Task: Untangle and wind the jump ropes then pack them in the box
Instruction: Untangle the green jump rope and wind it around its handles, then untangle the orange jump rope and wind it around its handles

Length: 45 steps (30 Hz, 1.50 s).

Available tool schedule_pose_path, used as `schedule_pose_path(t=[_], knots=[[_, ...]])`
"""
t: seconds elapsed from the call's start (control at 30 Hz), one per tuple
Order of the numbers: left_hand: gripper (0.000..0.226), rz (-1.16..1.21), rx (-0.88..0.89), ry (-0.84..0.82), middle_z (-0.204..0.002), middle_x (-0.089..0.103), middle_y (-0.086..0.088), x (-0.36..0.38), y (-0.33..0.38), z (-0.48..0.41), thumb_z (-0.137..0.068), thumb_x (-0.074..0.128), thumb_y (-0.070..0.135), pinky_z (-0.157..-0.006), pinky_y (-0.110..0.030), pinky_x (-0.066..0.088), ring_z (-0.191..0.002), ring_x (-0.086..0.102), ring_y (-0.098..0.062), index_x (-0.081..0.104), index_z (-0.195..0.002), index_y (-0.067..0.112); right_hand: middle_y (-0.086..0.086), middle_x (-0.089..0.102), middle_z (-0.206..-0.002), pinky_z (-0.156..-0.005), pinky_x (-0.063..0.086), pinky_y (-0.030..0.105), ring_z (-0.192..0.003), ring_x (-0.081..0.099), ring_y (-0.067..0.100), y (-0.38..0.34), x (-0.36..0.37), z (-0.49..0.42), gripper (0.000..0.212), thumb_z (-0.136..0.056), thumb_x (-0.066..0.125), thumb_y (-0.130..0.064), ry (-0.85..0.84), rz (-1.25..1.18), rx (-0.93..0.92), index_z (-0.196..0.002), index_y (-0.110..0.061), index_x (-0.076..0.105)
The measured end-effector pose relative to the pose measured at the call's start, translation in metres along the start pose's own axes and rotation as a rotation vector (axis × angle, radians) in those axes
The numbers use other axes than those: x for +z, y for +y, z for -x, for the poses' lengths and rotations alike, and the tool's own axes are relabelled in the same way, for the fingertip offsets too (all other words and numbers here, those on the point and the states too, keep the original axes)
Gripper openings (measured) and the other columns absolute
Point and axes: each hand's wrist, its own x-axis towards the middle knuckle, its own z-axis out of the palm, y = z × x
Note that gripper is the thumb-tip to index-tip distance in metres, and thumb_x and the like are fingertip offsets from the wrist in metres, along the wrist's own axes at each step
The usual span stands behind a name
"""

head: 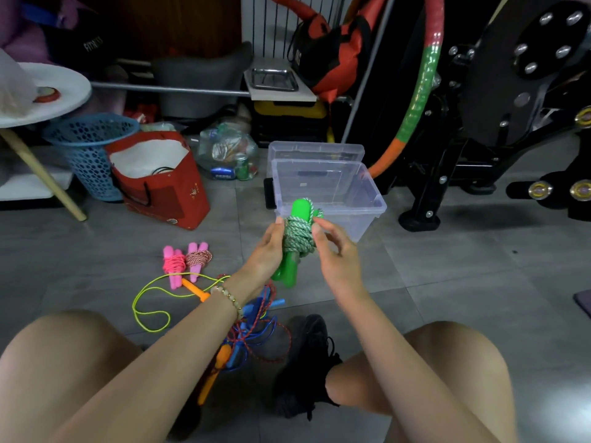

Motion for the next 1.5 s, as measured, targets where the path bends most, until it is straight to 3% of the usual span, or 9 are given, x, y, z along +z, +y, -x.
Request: schedule_pose_path(t=[0.2, 0.33, 0.47, 0.57, 0.73, 0.93, 1.07, 1.23, 1.5], knots=[[0.016, -0.046, 0.147, 0.076, -0.092, 0.061, -0.001, -0.035, -0.005, -0.038, -0.100, 0.043, 0.021, -0.069, -0.011, 0.044, -0.076, 0.058, -0.001, 0.056, -0.108, 0.018, 0.007, 0.058, -0.120, -0.094, 0.048, 0.037, -0.108, 0.059, 0.021, -0.002, 0.057, -0.051, 0.045, -0.086, 0.066, -0.023, -0.041, -0.395, 0.357, -0.126, -0.013, 0.047], [0.028, 0.100, -0.113, 0.025, -0.096, 0.062, -0.012, -0.070, -0.020, -0.072, -0.089, 0.063, 0.025, -0.071, -0.034, 0.052, -0.083, 0.062, -0.025, 0.045, -0.110, 0.029, 0.007, 0.068, -0.095, -0.084, 0.051, 0.037, -0.087, 0.064, 0.018, 0.033, 0.097, -0.089, 0.013, -0.086, 0.066, -0.026, -0.186, -0.242, 0.334, -0.096, -0.018, 0.066], [0.025, 0.158, -0.338, -0.136, -0.095, 0.066, -0.001, -0.112, -0.038, -0.109, -0.091, 0.059, 0.028, -0.062, -0.026, 0.057, -0.075, 0.067, -0.010, 0.048, -0.111, 0.016, 0.007, 0.073, -0.097, -0.092, 0.051, 0.043, -0.097, 0.068, 0.023, 0.073, 0.141, -0.120, 0.036, -0.073, 0.070, -0.054, -0.388, -0.108, 0.405, -0.083, -0.020, 0.073], [0.038, 0.116, -0.347, -0.132, -0.104, 0.068, -0.005, -0.144, -0.065, -0.140, -0.088, 0.061, 0.033, -0.074, -0.036, 0.058, -0.085, 0.070, -0.020, 0.042, -0.119, 0.021, 0.006, 0.073, -0.095, -0.088, 0.053, 0.036, -0.091, 0.068, 0.020, 0.098, 0.174, -0.142, 0.023, -0.079, 0.071, -0.038, -0.419, -0.219, 0.519, -0.086, -0.016, 0.072], [0.014, -0.064, -0.175, -0.002, -0.077, 0.063, -0.001, -0.185, -0.109, -0.186, -0.090, 0.061, 0.024, -0.050, -0.018, 0.049, -0.053, 0.061, 0.000, 0.050, -0.096, 0.019, 0.010, 0.071, -0.100, -0.080, 0.055, 0.033, -0.090, 0.066, 0.022, 0.141, 0.234, -0.174, 0.024, -0.082, 0.070, -0.023, -0.451, -0.347, 0.669, -0.101, -0.009, 0.068], [0.018, -0.200, -0.109, 0.133, -0.087, 0.065, -0.004, -0.221, -0.169, -0.239, -0.089, 0.063, 0.027, -0.078, -0.039, 0.054, -0.082, 0.063, -0.017, 0.055, -0.101, 0.016, 0.017, 0.068, -0.109, -0.094, 0.050, 0.043, -0.101, 0.064, 0.028, 0.205, 0.299, -0.202, 0.032, -0.081, 0.071, -0.025, -0.431, -0.322, 0.721, -0.105, -0.004, 0.067], [0.030, -0.273, -0.203, 0.143, -0.103, 0.063, 0.000, -0.237, -0.202, -0.268, -0.094, 0.054, 0.033, -0.074, -0.011, 0.050, -0.094, 0.063, -0.014, 0.051, -0.119, 0.015, 0.005, 0.067, -0.092, -0.085, 0.049, 0.031, -0.088, 0.061, 0.017, 0.246, 0.329, -0.218, 0.017, -0.083, 0.070, -0.028, -0.390, -0.121, 0.648, -0.093, -0.014, 0.068], [0.072, -0.955, 0.004, 0.141, -0.121, 0.062, -0.010, -0.275, -0.268, -0.276, -0.082, 0.030, 0.065, -0.101, -0.037, 0.038, -0.114, 0.054, -0.030, 0.056, -0.128, 0.015, 0.007, 0.065, -0.095, -0.077, 0.049, 0.026, -0.087, 0.060, 0.018, 0.319, 0.344, -0.218, 0.034, -0.082, 0.071, -0.029, -0.296, 0.096, 0.669, -0.106, -0.005, 0.067], [0.061, -0.729, 0.041, 0.005, -0.122, 0.063, -0.005, -0.283, -0.312, -0.270, -0.087, 0.037, 0.056, -0.101, -0.036, 0.039, -0.112, 0.057, -0.021, 0.056, -0.129, 0.017, 0.007, 0.068, -0.107, -0.079, 0.042, 0.021, -0.091, 0.058, 0.014, 0.361, 0.354, -0.206, 0.039, -0.082, 0.070, -0.035, -0.351, 0.197, 0.679, -0.112, -0.010, 0.066]])
